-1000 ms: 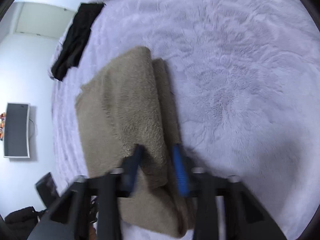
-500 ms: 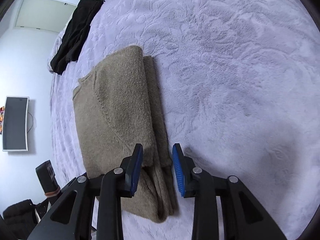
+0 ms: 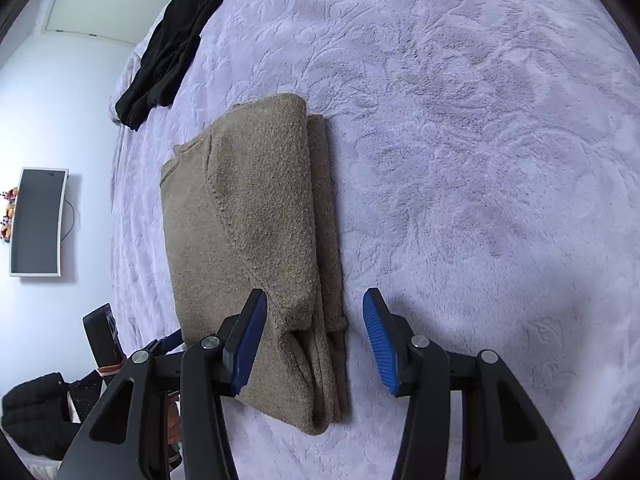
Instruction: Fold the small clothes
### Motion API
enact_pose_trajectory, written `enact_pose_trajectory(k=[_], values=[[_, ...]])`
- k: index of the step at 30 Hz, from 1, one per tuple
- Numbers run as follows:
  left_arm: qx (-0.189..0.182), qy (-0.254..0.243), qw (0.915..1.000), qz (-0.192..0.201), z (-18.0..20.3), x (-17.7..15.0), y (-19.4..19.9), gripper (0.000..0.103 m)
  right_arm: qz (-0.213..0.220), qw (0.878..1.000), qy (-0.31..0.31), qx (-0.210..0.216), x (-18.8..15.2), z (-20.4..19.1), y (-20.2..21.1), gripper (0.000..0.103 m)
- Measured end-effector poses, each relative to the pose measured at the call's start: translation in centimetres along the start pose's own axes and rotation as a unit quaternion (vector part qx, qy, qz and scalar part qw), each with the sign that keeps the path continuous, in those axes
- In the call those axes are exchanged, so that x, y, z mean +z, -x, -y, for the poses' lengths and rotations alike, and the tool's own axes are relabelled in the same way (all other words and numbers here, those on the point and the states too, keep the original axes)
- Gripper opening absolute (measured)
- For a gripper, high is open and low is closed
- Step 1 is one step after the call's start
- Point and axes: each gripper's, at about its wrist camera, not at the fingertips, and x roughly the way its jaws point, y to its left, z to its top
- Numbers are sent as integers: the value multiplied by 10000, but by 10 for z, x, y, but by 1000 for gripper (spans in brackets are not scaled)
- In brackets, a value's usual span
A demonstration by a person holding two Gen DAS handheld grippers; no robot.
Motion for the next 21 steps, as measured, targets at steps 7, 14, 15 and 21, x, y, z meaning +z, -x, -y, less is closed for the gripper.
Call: enact_pose_trajectory(k=[7,14,15,21], values=[[155,16,9999,7,3,-2,1,99,-146,9998,125,-21,2,-1,-7,54],[33,53,10000,21,-6,-2,7,99,-219,9996,189,48,10,1,-8,63],[-47,86,9999,89,-12,-2,13,99,-237,9995,190,59,12,1,-9,63],[-962,335,9936,479,-44,15,35,99,-261,9984,443,243,28,-3,-10,64]])
